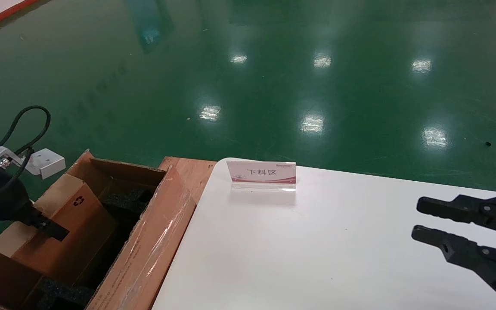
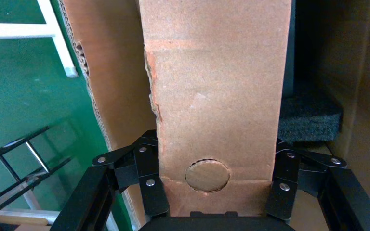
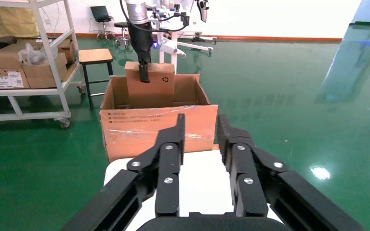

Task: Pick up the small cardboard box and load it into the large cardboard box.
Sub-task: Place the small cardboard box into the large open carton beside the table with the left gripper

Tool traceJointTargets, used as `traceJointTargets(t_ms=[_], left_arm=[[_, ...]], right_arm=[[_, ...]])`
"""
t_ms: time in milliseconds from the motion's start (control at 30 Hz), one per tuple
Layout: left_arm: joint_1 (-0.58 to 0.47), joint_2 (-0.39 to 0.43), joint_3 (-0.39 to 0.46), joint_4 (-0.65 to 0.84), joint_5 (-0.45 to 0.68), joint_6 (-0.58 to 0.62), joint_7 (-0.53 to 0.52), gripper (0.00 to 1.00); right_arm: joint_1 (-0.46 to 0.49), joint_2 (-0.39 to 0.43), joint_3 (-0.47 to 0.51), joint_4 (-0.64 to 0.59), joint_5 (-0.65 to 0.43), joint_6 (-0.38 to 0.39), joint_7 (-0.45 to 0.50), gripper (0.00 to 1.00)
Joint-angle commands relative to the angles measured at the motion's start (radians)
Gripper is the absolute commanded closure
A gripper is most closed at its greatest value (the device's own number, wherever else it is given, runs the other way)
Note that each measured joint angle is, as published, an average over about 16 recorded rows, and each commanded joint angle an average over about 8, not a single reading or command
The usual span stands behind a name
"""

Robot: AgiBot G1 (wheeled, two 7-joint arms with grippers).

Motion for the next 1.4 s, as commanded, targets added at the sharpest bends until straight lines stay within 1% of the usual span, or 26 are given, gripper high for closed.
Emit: traceJointTargets(t_ms=[33, 500, 833, 1100, 1367, 1400], left_arm=[[0.021, 0.004, 0.003, 0.019, 0.000, -0.020, 0.004, 1.00], [0.110, 0.041, 0.008, 0.109, 0.010, -0.114, 0.012, 1.00], [0.197, 0.070, 0.013, 0.172, 0.006, -0.183, 0.009, 1.00], [0.280, 0.088, 0.008, 0.242, -0.024, -0.239, 0.036, 1.00], [0.366, 0.096, -0.004, 0.321, -0.087, -0.267, 0.087, 1.00], [0.375, 0.098, -0.005, 0.333, -0.095, -0.267, 0.094, 0.96]], right_arm=[[0.000, 0.000, 0.000, 0.000, 0.000, 0.000, 0.000, 0.00], [0.000, 0.000, -0.001, 0.000, 0.001, 0.000, 0.000, 0.00], [0.000, 0.001, -0.002, 0.000, 0.001, 0.001, -0.001, 0.00], [0.000, 0.001, -0.002, 0.000, 0.001, 0.001, -0.001, 0.00], [0.001, 0.001, -0.002, 0.000, 0.002, 0.001, -0.001, 0.00], [0.001, 0.001, -0.002, 0.000, 0.002, 0.001, -0.001, 0.00]])
